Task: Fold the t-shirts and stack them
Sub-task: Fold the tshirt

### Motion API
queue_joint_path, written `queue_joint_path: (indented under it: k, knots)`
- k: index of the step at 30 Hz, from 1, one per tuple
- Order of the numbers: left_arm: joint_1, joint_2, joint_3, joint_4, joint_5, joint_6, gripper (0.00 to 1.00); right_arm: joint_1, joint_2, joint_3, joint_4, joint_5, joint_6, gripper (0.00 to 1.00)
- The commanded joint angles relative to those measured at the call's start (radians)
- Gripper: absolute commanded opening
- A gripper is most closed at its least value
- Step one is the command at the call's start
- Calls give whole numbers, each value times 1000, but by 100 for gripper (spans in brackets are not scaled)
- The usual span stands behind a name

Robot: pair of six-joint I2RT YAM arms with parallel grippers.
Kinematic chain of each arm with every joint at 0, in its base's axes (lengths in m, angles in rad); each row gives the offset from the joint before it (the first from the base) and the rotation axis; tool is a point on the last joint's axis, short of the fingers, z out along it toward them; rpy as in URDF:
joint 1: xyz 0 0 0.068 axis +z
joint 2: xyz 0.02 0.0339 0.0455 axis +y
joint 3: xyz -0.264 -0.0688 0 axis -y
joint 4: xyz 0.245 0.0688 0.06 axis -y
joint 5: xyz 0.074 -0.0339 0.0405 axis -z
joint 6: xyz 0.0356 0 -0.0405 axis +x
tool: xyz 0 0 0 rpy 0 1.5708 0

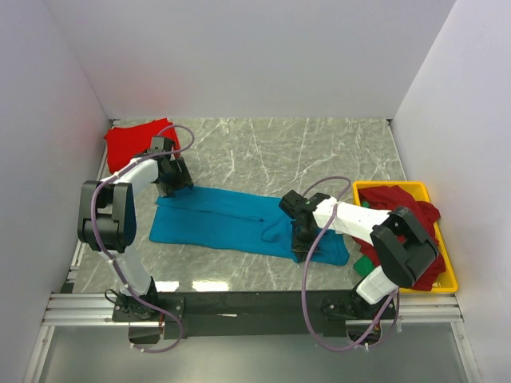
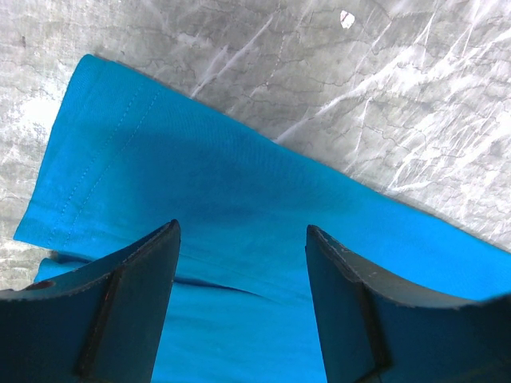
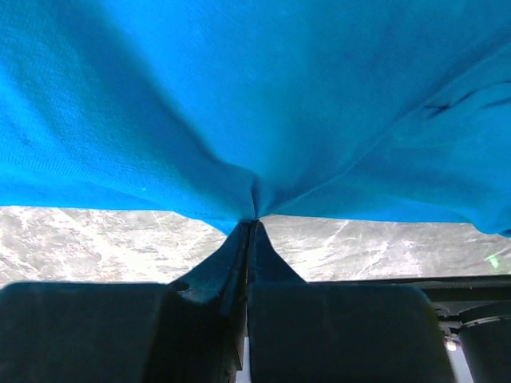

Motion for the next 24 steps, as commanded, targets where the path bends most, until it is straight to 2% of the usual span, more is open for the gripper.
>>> queue_joint_path:
  k: [1,6,9,10,13,18,24]
  knots:
    - [-6,-11,-8,20,4,17,70,-11,-45,5,-46,36,3,0]
    - [-6,-5,-6,22,7,18,70,-15,-69,24,-79,39,-18,0]
    - [-6,-3,2,20,4,20,70,-14,-76,54,-94,39,-35,20]
    - [-6,-3,3,20,2,20,70,-14,-80,67,-99,39,-41,32]
    - [-6,-8,12,22,-2,20,70,-31,-91,123,-132,71,-47,41]
    - [-6,0,18,33,9,20,70,-121,-111,148,-129,102,-57,43]
    - [-4,29,11,45,41,18,70,-273,-85,114,-13,92,-102,43]
